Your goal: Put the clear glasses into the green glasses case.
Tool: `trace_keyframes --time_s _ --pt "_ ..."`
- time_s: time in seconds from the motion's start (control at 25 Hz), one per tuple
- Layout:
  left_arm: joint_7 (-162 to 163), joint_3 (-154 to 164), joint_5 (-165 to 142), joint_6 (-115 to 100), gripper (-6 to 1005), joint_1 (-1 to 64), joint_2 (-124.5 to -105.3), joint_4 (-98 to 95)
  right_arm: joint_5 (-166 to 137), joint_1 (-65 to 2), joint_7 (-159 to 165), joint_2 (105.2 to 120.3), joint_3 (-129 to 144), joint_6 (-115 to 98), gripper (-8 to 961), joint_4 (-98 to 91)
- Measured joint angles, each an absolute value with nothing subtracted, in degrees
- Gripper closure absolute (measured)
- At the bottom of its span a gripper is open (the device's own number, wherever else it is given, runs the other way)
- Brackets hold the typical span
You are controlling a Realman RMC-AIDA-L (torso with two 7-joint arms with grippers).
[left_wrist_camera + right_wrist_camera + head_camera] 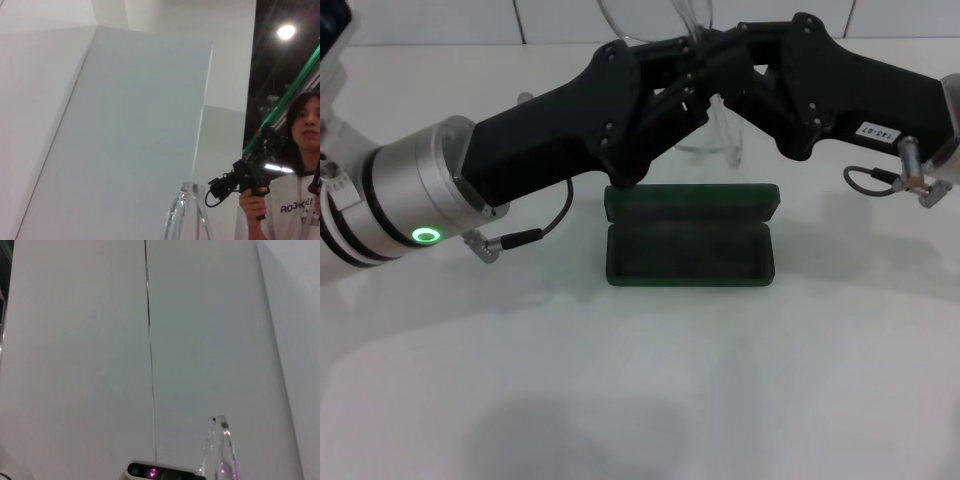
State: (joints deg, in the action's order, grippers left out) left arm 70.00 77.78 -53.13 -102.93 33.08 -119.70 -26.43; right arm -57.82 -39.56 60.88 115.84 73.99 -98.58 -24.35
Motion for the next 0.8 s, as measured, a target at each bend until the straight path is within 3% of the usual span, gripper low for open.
trace_keyframes --time_s 0.8 --pt "70.0 77.2 -53.1 -102.9 852 32.4 -119.70 -26.4 -57.0 -38.2 60.5 115.87 70.7 -97.9 879 -24.3"
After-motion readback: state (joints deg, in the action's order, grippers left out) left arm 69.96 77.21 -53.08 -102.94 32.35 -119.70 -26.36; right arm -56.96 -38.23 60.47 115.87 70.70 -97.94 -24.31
